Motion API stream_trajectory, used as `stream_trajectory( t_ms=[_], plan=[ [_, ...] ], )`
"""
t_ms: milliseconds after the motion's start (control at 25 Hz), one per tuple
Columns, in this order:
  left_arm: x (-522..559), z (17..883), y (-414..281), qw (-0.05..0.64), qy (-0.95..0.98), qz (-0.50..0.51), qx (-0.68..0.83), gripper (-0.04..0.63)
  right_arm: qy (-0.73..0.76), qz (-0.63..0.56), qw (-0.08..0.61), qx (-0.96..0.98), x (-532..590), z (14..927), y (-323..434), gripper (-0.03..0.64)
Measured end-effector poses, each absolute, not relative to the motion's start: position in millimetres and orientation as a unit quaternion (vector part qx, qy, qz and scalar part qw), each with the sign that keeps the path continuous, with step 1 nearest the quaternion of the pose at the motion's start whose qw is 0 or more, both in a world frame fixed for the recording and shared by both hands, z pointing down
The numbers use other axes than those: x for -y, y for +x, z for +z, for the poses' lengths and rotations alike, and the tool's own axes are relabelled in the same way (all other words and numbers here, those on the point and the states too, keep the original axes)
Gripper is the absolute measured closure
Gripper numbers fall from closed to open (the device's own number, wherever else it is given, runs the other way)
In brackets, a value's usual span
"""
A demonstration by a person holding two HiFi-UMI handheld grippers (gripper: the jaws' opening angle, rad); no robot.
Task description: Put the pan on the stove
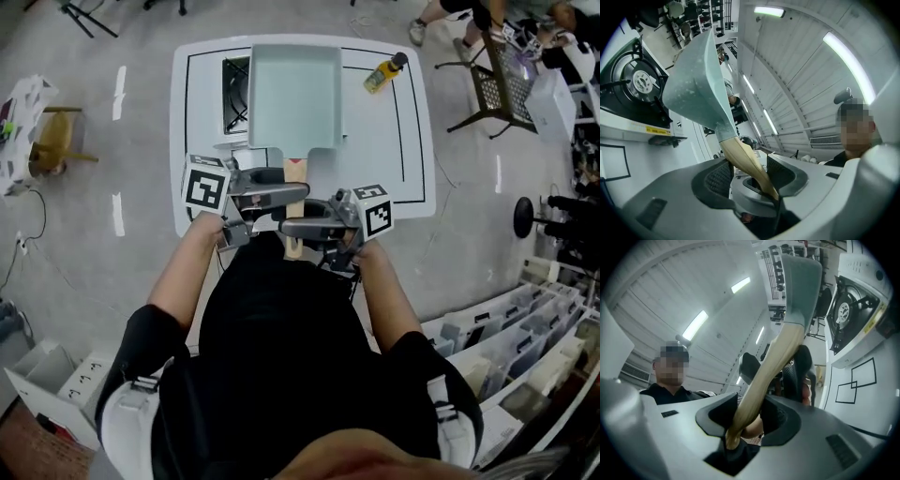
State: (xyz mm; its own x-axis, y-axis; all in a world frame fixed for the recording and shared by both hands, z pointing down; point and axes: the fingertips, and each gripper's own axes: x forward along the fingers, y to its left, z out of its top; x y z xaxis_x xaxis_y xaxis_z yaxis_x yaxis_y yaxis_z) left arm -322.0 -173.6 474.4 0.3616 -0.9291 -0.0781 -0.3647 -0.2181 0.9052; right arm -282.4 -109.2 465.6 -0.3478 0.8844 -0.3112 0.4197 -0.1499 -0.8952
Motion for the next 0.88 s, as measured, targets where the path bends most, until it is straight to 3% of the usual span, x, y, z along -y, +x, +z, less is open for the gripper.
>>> stream_trajectory(
  t_ms=[880],
  plan=[
    [165,571,-402,0.443,0.666,-0.362,0.479,0.360,-0.550,0.546,0.269,0.572,101,555,-356,0.460]
  ],
)
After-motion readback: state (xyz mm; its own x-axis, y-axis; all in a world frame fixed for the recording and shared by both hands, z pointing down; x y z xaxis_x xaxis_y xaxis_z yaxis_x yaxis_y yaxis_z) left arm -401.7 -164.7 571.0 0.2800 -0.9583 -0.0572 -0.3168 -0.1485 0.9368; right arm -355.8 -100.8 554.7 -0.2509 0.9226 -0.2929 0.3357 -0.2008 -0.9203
